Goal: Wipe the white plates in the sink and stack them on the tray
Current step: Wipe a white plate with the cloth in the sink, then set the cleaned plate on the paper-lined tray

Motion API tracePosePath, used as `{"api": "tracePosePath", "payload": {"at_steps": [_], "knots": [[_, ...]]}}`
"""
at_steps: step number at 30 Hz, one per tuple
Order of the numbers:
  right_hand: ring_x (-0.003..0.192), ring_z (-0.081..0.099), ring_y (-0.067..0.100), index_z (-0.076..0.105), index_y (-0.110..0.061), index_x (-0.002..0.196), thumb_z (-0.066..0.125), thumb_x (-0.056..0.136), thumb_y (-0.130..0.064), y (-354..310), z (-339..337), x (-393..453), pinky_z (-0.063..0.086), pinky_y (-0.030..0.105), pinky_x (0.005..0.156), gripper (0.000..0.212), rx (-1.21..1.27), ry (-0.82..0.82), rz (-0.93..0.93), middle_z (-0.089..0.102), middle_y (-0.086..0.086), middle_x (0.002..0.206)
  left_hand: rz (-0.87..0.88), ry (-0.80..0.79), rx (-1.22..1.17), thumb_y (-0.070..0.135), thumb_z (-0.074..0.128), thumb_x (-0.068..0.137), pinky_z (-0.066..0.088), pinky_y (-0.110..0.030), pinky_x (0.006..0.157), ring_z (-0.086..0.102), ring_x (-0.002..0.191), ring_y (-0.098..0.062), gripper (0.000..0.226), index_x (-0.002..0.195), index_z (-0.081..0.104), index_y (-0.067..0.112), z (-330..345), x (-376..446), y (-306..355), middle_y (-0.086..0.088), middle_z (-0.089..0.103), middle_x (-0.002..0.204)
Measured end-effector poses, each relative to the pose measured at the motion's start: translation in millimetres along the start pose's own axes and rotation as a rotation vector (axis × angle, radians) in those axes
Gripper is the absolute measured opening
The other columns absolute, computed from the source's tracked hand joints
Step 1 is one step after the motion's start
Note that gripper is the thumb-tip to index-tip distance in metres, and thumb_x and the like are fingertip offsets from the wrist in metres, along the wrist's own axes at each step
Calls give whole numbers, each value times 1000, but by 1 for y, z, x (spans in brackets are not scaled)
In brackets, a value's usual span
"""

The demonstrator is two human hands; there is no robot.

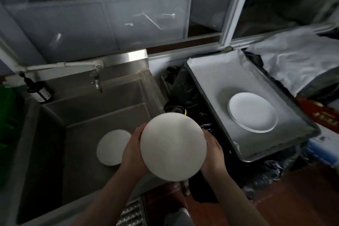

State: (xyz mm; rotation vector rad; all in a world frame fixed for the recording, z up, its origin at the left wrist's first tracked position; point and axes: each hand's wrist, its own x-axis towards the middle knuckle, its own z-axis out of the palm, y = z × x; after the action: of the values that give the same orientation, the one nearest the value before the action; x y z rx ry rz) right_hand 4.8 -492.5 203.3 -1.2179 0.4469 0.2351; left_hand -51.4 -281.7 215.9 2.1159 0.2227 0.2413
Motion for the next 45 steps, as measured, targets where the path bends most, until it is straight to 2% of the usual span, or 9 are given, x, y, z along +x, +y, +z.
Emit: {"api": "tracePosePath", "payload": {"at_steps": [3,6,11,16,21,31,37,42,45], "knots": [[109,66,33,65,-16,125,59,95,-30,-3,-20,2,55,48,87,34,50,34,3,70,9,118,38,-9,-56,24,76,85,24,10,87,37,106,37,50,129,53,22,19,0,15,19,55,118],[110,64,33,66,-14,120,57,96,-28,-7,-48,10,54,46,86,30,41,78,-35,69,7,117,2,-99,-226,-9,64,91,31,9,79,41,93,40,47,130,48,13,41,3,48,28,53,109],[107,66,25,69,-18,115,59,96,-23,-32,-87,26,52,44,92,22,91,154,-65,70,6,117,-188,-144,-538,41,74,86,52,-24,79,63,90,-11,30,103,61,20,90,30,71,6,67,95],[97,68,17,72,-23,105,57,97,-20,-75,-131,53,52,39,86,17,49,190,-105,75,-5,101,-187,-126,-358,13,54,100,50,-25,59,61,57,-7,19,81,55,13,148,44,108,-2,60,72],[98,63,8,69,-31,103,59,97,-24,-106,-176,91,50,34,85,14,-15,241,-96,69,-11,108,-132,-205,-359,35,56,86,44,-24,75,55,81,19,11,82,63,42,201,63,139,39,63,85],[108,60,18,64,-28,122,59,95,-30,-140,-229,178,49,38,94,28,-190,300,-120,65,-3,118,-336,-112,-429,22,44,107,53,-17,70,66,109,-19,26,120,66,26,308,123,141,1,70,117],[99,60,20,60,-22,124,55,97,-25,-148,-243,219,43,30,79,28,-322,284,-154,64,0,109,-401,-62,-481,27,44,107,49,-10,63,63,92,6,27,128,60,22,345,153,140,4,62,121],[100,58,20,57,-20,127,54,95,-32,-146,-246,237,41,29,77,34,-416,262,-161,63,1,114,-478,-40,-496,64,45,86,50,-43,94,56,121,-22,59,135,55,34,360,170,135,7,56,135],[97,59,16,58,-22,122,54,97,-25,-146,-247,248,43,28,71,26,-419,264,-156,63,-2,110,-460,-12,-491,54,44,97,46,-37,87,53,120,-18,46,139,52,34,366,176,136,11,54,134]]}}
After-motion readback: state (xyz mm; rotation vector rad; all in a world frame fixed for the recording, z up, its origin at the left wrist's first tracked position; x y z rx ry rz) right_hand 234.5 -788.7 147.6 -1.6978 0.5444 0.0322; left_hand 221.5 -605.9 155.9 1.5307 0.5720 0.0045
